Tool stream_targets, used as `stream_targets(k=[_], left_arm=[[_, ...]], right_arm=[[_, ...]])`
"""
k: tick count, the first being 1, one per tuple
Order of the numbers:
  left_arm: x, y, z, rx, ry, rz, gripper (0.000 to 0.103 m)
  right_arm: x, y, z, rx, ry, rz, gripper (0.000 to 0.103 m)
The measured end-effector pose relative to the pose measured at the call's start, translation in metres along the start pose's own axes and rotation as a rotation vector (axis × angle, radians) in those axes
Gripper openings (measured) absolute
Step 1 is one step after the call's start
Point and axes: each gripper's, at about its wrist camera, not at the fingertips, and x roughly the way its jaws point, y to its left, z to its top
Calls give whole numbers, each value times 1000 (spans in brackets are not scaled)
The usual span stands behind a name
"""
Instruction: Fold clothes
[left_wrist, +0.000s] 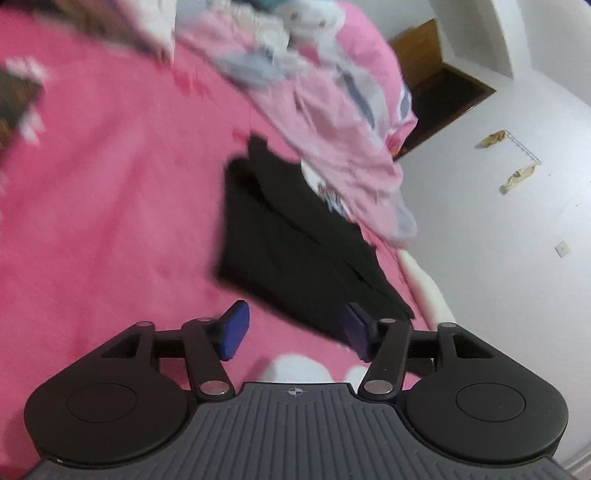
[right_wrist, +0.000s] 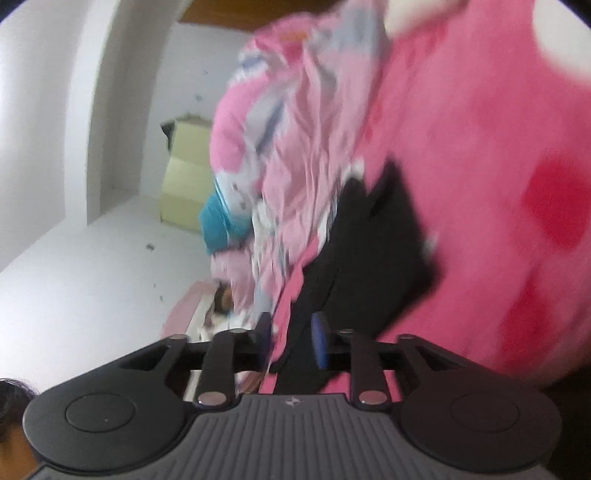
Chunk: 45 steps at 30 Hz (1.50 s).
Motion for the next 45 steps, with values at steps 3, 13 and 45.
stream_targets(k=[3,13,45], left_arm=[[13,4,1,-42,-38,4,58],[43,1,6,-27,-194,63,55],[-49,-29,-74,40,-238,254,2]], right_arm=[[27,-8,-8,45,40,-86,46],[65,-31,3,204,-105,-202,40],[31,10,-5,22,26,-334,4]])
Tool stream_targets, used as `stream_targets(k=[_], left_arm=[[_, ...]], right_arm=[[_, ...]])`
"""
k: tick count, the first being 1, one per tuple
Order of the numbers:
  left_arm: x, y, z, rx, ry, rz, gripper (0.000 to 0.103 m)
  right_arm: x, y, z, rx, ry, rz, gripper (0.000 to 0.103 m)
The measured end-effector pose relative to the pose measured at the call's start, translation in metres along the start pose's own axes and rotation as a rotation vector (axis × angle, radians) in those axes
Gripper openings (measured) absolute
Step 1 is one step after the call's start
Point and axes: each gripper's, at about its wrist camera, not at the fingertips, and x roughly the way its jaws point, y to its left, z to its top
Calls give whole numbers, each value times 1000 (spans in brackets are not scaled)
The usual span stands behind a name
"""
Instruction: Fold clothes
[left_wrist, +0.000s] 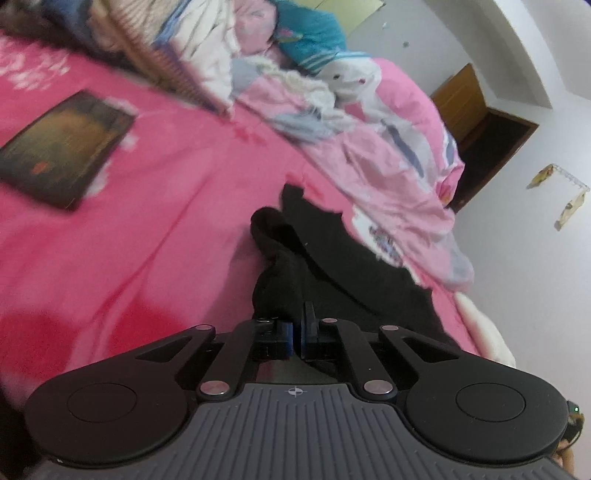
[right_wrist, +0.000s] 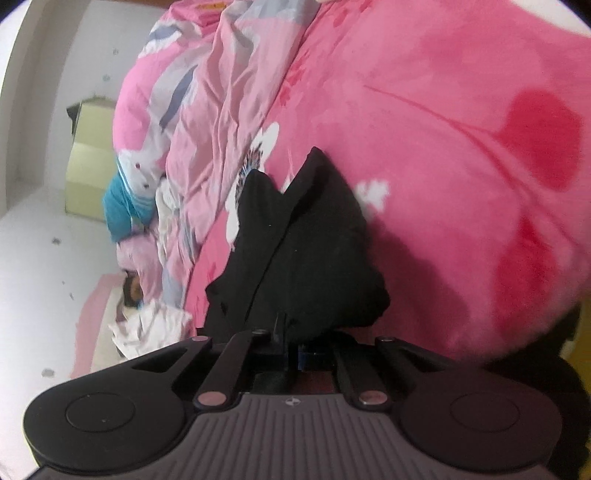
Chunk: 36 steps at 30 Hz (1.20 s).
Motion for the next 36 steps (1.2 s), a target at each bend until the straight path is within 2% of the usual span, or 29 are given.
stream_targets(k=[4,7,9,11,15,18,22,28,32,36], left_arm=[[2,11,-9,8,42,2,7],[-4,14,-3,10,37,-10,18],[-13,16,1,15,21,6,33],[-26,19,7,11,-8,25,38],[-48,22,21,12,-61,64,40],[-44,11,37,58,-72,90,40],[-13,5,57,16,1,48,40],[32,5,73,-71,112,4,42],[45,6,76,-91,134,-14,43],[49,10,77,-135,135,-27,42]], right_arm=[[-2,-15,1,29,15,-69,6],[-11,-30,3,95,12,-63,9],[-27,-32,1,84,-22,-100,19],[-49,-32,-2,74,-71,-149,29],[-85,-25,-5,37,-179,-196,32],[-103,-15,-6,4,-248,-206,32],[-84,6,3,-19,-224,-130,34],[-36,28,32,-20,-171,-92,40],[-6,30,58,3,-152,-101,42],[19,26,79,6,-134,-162,43]])
